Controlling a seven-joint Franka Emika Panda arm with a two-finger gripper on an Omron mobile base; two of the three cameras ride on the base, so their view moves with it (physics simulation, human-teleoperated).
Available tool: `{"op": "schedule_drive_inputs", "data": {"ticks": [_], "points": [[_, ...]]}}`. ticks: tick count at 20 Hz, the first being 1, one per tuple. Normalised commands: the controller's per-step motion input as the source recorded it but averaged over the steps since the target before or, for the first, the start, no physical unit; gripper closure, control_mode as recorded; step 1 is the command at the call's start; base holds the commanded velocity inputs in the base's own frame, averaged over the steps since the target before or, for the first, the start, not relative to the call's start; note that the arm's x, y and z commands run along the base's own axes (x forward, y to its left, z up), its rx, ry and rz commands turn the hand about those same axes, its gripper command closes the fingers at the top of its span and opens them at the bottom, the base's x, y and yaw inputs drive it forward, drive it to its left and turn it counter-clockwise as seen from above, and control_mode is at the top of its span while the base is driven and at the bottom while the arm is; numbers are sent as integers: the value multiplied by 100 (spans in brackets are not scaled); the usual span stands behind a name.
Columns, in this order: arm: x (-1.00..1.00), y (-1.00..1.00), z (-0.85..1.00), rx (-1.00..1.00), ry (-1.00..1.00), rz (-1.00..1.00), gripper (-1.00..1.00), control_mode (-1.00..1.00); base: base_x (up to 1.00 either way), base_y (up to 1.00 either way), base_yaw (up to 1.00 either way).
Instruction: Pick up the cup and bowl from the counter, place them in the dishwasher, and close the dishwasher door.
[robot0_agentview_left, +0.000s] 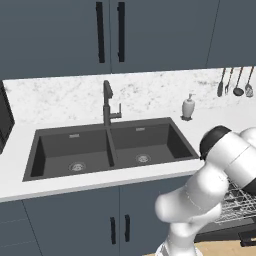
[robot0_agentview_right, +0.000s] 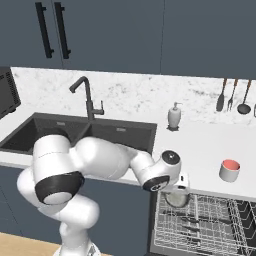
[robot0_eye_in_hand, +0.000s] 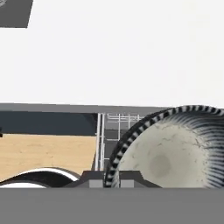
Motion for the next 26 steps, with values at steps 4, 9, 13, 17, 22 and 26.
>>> {"op": "schedule_drive_inputs", "data": {"ticks": [4,9,13,17,22,26], "points": [[-13,-57,-14,6,0,-5,100,-100,0,0,0],[-12,-52,-27,1,0,0,100,-100,0,0,0],[-7,-26,-33,1,-1,0,100,-100,0,0,0],[-2,-28,-4,1,-3,0,100,-100,0,0,0],[-15,-19,0,3,-3,0,100,-100,0,0,0],[-4,0,0,0,0,0,100,-100,0,0,0]]}}
